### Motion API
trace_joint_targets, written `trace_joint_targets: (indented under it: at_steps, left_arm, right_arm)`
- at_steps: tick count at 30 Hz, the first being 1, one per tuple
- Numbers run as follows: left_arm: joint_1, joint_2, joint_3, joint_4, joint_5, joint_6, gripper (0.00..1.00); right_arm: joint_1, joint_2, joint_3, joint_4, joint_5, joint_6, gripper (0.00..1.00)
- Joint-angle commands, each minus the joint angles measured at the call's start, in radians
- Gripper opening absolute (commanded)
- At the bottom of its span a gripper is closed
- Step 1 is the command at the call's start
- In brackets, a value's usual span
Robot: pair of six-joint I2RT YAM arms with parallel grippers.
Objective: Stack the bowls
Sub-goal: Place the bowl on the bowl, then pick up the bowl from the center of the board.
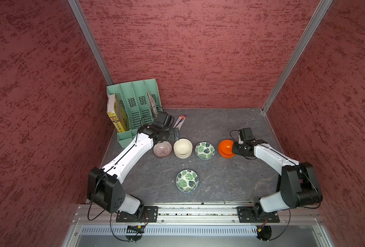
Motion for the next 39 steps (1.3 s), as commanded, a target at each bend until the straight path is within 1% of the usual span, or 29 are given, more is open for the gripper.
trace_joint_targets:
  at_steps: [1, 4, 6, 9, 12, 15, 18, 23, 29, 33, 39]
  left_arm:
    - [-0.003, -0.028, 0.025, -0.01, -0.021, 0.014, 1.0]
    - [-0.002, -0.024, 0.032, -0.013, -0.025, 0.017, 1.0]
    - [0.003, -0.019, 0.043, -0.021, -0.035, 0.018, 1.0]
    - [0.019, -0.003, 0.066, -0.04, -0.047, 0.022, 1.0]
    - [0.034, -0.005, 0.074, -0.041, -0.056, 0.028, 1.0]
    - [0.042, -0.014, 0.066, -0.027, -0.054, 0.027, 1.0]
    - [0.046, -0.014, 0.065, -0.03, -0.058, 0.024, 1.0]
    - [0.049, -0.023, 0.057, -0.035, -0.066, 0.024, 1.0]
    - [0.053, -0.04, 0.04, -0.03, -0.069, 0.024, 1.0]
    - [0.055, -0.044, 0.035, -0.029, -0.068, 0.022, 1.0]
    - [0.057, -0.052, 0.033, -0.03, -0.068, 0.024, 1.0]
  right_arm:
    - [-0.007, -0.089, 0.007, -0.024, -0.011, -0.012, 0.43]
    - [0.001, -0.166, 0.005, -0.045, -0.03, -0.022, 0.45]
    - [0.035, -0.219, 0.016, -0.066, -0.042, -0.035, 0.46]
    - [0.135, -0.289, 0.032, -0.095, -0.074, -0.056, 0.47]
    - [0.283, -0.312, 0.039, -0.107, -0.118, -0.073, 0.48]
    - [0.417, -0.284, 0.03, -0.068, -0.172, -0.06, 0.5]
    - [0.541, -0.216, 0.043, -0.038, -0.176, -0.05, 0.51]
    - [0.674, -0.093, 0.08, -0.01, -0.186, -0.053, 0.52]
    - [0.758, 0.037, 0.119, -0.004, -0.195, -0.061, 0.53]
    - [0.77, 0.081, 0.119, 0.023, -0.202, -0.051, 0.53]
    - [0.773, 0.122, 0.118, 0.033, -0.174, -0.043, 0.52]
